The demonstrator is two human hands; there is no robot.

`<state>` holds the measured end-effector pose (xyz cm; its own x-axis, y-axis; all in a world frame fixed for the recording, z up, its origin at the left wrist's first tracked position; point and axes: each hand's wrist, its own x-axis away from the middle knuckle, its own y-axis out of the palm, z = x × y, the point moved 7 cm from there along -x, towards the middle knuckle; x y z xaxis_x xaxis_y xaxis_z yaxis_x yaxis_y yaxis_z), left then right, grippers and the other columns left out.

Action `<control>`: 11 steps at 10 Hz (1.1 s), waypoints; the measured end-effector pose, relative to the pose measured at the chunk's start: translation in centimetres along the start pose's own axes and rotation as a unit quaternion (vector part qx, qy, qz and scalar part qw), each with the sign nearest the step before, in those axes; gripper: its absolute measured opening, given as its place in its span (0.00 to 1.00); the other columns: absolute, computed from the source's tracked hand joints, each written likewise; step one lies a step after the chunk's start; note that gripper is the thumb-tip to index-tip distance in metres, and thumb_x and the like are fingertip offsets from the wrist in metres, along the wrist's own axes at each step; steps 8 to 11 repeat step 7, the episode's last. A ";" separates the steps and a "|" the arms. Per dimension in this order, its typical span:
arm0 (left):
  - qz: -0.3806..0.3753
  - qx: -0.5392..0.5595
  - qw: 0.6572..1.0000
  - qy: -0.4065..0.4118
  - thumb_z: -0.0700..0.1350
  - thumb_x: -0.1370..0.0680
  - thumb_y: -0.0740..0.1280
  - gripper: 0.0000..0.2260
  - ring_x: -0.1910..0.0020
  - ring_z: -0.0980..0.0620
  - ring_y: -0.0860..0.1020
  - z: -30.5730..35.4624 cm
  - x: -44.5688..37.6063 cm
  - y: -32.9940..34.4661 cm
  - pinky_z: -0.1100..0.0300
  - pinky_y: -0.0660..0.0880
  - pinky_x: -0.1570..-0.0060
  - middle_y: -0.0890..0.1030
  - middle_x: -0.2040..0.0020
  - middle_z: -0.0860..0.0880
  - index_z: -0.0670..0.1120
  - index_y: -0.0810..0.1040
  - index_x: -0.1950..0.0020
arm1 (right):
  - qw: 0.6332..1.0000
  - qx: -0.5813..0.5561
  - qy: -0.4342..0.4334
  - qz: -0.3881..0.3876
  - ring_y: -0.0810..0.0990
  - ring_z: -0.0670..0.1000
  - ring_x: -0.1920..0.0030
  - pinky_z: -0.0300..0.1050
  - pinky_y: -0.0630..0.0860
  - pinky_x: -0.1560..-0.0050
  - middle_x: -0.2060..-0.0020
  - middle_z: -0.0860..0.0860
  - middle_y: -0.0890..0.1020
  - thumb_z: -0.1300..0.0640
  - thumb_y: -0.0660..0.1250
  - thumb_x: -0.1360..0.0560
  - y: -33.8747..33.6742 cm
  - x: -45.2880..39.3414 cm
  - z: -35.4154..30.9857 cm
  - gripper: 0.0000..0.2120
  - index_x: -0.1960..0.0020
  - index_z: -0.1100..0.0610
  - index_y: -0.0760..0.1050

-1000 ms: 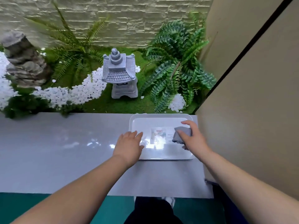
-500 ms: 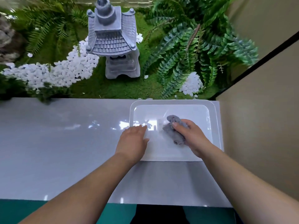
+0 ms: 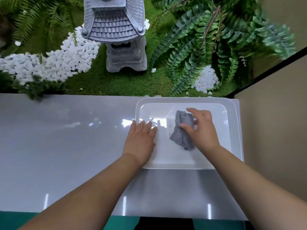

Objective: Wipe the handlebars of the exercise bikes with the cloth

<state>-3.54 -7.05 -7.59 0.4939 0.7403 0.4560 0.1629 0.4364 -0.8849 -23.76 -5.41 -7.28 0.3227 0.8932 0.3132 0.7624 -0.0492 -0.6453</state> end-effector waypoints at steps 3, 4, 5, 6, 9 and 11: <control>-0.028 -0.032 0.999 -0.005 0.55 0.20 0.58 0.30 0.23 0.45 0.48 0.0 -0.3 0.8 0.44 0.38 0.26 0.49 0.21 0.48 0.51 0.51 0.22 | 0.984 0.160 -0.029 -0.066 0.65 0.53 0.45 0.50 0.71 0.40 0.47 0.51 0.63 0.46 0.79 0.37 1.0 0.5 2.4 0.44 0.26 0.41 0.61; -0.028 -0.039 0.999 -0.006 0.54 0.20 0.58 0.28 0.23 0.45 0.49 0.1 -0.1 0.0 0.44 0.38 0.27 0.50 0.21 0.48 0.52 0.52 0.23 | 0.981 0.177 -0.013 -0.083 0.65 0.52 0.45 0.51 0.71 0.40 0.47 0.51 0.62 0.40 0.77 0.38 0.7 0.4 2.2 0.46 0.26 0.40 0.58; -0.017 -0.022 0.999 -0.016 0.53 0.20 0.58 0.27 0.23 0.46 0.50 0.3 0.6 -1.8 0.45 0.39 0.27 0.51 0.21 0.48 0.52 0.53 0.23 | 0.979 0.173 0.002 -0.111 0.62 0.55 0.34 0.53 0.67 0.34 0.33 0.53 0.60 0.36 0.74 0.36 -0.5 1.4 1.6 0.48 0.24 0.41 0.53; -0.010 -0.016 0.999 -0.028 0.53 0.20 0.57 0.28 0.23 0.46 0.48 0.3 1.5 -4.8 0.46 0.40 0.27 0.49 0.21 0.48 0.52 0.51 0.22 | 0.968 0.217 -0.020 -0.122 0.53 0.55 0.25 0.54 0.59 0.28 0.24 0.51 0.53 0.36 0.69 0.31 -2.6 3.1 0.4 0.44 0.23 0.44 0.50; -0.014 -0.018 0.999 -0.035 0.55 0.19 0.56 0.28 0.23 0.45 0.47 0.5 3.1 -7.9 0.45 0.41 0.26 0.48 0.21 0.48 0.51 0.50 0.22 | 0.943 0.294 -0.070 -0.139 0.45 0.53 0.23 0.53 0.50 0.24 0.22 0.49 0.46 0.37 0.62 0.25 -4.7 4.9 -2.2 0.40 0.22 0.47 0.46; -0.014 -0.018 0.999 -0.035 0.55 0.19 0.56 0.28 0.23 0.45 0.47 0.5 3.1 -7.9 0.45 0.41 0.26 0.48 0.21 0.48 0.51 0.50 0.22 | 0.943 0.294 -0.070 -0.139 0.45 0.53 0.23 0.53 0.50 0.24 0.22 0.49 0.46 0.37 0.62 0.25 -4.7 4.9 -2.2 0.40 0.22 0.47 0.46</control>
